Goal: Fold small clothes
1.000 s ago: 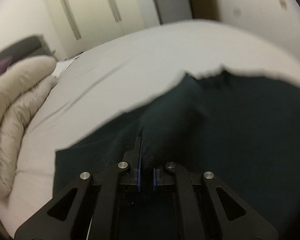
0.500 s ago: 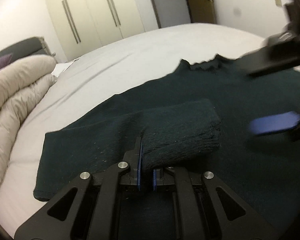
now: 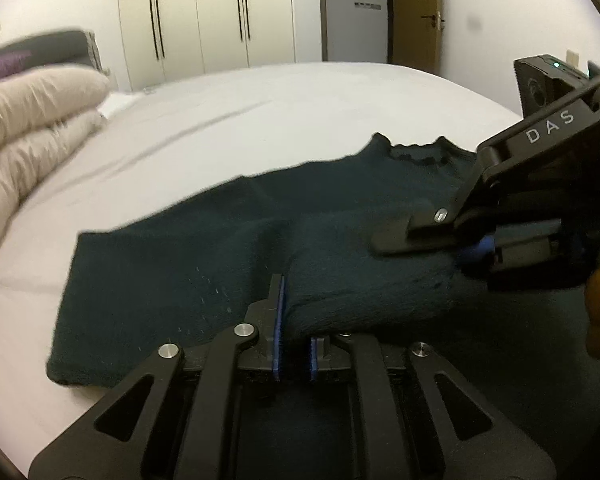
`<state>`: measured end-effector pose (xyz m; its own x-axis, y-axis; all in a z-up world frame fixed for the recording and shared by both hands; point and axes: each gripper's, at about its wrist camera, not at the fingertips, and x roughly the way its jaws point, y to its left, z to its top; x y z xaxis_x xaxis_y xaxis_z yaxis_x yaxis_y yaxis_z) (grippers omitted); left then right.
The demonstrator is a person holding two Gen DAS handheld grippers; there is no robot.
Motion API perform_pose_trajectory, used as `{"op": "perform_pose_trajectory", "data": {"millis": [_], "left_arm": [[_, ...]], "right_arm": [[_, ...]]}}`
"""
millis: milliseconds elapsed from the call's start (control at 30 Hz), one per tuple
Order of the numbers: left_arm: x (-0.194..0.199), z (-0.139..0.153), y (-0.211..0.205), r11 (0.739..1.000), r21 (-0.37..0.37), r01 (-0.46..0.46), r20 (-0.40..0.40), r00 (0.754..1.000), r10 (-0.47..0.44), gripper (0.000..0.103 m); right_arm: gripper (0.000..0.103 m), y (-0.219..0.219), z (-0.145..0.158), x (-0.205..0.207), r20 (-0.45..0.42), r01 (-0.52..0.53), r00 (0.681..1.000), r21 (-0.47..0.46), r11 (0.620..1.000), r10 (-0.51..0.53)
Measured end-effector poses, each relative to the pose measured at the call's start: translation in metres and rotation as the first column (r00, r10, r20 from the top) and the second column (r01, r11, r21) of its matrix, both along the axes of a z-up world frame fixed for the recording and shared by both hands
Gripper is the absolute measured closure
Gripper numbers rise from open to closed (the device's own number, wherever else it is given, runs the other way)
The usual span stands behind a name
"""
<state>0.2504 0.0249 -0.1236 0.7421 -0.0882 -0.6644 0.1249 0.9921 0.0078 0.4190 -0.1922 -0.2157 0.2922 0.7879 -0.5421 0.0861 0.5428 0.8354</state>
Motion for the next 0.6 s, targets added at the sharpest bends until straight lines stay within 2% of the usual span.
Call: {"op": "perform_pose_trajectory", "data": {"millis": [100, 133, 167, 200, 267, 367, 500, 600], "left_arm": [[-0.019, 0.011, 0.018, 0.989, -0.149, 0.001, -0.038, 0.999, -0.007, 0.078], [-0.027, 0.013, 0.020, 0.986, -0.164, 0.005, -0.035, 0.999, -0.010, 0.060], [-0.039, 0.014, 0.020, 0.988, -0.155, -0.003, -0.025, 1.000, 0.000, 0.035], [-0.049, 0.013, 0.021, 0.990, -0.138, -0.021, -0.008, 1.000, 0.020, 0.027], [-0.064, 0.013, 0.024, 0.990, -0.139, -0.023, 0.009, 1.000, 0.024, 0.025], [-0.072, 0.010, 0.039, 0.981, -0.187, -0.046, -0.006, 0.999, 0.045, 0.025], [-0.071, 0.006, 0.066, 0.955, -0.269, -0.127, -0.056, 0.992, 0.116, 0.025], [-0.067, 0.003, 0.085, 0.930, -0.318, -0.182, -0.088, 0.983, 0.163, 0.025]], "right_arm": [[0.094, -0.020, 0.015, 0.001, 0.050, 0.024, 0.999, -0.042, 0.999, -0.021], [0.094, -0.028, 0.019, 0.000, 0.060, 0.035, 0.998, -0.053, 0.998, -0.032], [0.094, -0.037, 0.023, 0.000, 0.073, 0.050, 0.996, -0.065, 0.997, -0.045], [0.094, -0.045, 0.025, 0.000, 0.082, 0.062, 0.995, -0.076, 0.995, -0.056], [0.094, -0.066, 0.030, -0.003, 0.096, 0.092, 0.992, -0.105, 0.990, -0.082], [0.094, -0.104, 0.029, -0.014, 0.105, 0.137, 0.987, -0.143, 0.980, -0.122], [0.094, -0.153, 0.022, -0.024, 0.089, 0.205, 0.977, -0.167, 0.964, -0.193], [0.094, -0.174, 0.013, -0.033, 0.074, 0.240, 0.970, -0.170, 0.956, -0.231]]}}
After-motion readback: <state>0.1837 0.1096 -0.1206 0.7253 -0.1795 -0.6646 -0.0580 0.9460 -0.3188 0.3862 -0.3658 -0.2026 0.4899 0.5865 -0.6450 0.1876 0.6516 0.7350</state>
